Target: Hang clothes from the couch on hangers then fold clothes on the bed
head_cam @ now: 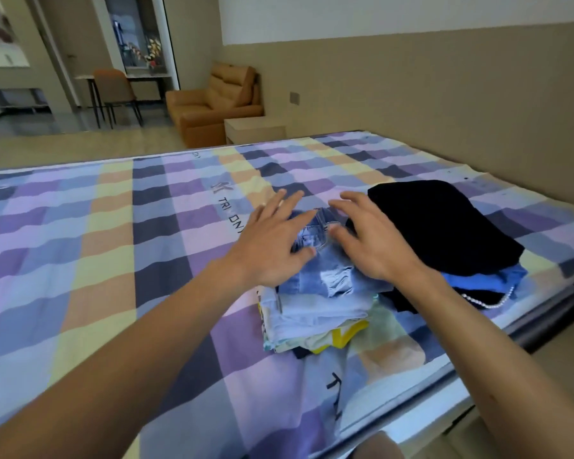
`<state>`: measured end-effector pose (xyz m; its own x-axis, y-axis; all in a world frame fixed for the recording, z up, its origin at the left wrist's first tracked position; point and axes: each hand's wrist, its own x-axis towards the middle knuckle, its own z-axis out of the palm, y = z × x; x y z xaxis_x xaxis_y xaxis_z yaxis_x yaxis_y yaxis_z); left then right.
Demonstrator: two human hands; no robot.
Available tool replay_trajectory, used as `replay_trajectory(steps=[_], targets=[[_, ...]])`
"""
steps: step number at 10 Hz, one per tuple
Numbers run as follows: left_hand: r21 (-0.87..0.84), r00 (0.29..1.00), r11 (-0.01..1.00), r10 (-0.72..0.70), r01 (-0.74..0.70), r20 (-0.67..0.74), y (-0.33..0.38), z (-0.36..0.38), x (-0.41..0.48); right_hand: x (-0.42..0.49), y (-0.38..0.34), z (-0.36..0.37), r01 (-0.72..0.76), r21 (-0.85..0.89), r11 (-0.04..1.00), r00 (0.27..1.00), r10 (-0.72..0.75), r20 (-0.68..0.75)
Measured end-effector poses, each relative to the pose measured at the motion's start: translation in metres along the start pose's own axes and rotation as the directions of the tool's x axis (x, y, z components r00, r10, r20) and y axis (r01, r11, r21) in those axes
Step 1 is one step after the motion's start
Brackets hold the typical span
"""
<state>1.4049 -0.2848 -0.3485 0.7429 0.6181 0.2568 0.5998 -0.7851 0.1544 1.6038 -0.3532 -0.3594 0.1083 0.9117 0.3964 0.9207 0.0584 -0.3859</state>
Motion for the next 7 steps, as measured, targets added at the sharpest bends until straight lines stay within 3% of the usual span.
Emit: replay_trajectory(steps=[1,2,3,4,6,7], targets=[[-0.040,0.988,0.999,-0.018,0.024,0.155,-0.010,0.012,0.010,0.002,0.001,0.014,-0.024,0.062,0.998,0.973,0.009,0.231],[-0.168,0.982,0.978,-0.101,0.127,0.157,-0.022,0.053,-0.010,-0.021,0.015,0.055,-0.092,0.132,0.987,0.949,0.046,0.313],[-0.344,0.989,0.927,-0.138,0.149,0.056,-0.025,0.089,-0.033,-0.037,0.021,0.081,-0.104,0.145,0.984,0.962,0.063,0.267],[-0.404,0.984,0.898,-0.175,0.173,0.034,-0.027,0.092,-0.031,-0.033,0.018,0.081,-0.108,0.143,0.984,0.968,0.071,0.241],[-0.437,0.979,0.876,-0.171,0.203,0.111,-0.022,0.071,-0.022,-0.029,0.016,0.069,-0.117,0.178,0.977,0.963,0.068,0.261],[-0.472,0.981,0.859,-0.175,0.196,0.089,-0.017,0.037,-0.009,-0.013,0.005,0.042,-0.119,0.259,0.959,0.980,0.072,0.183]])
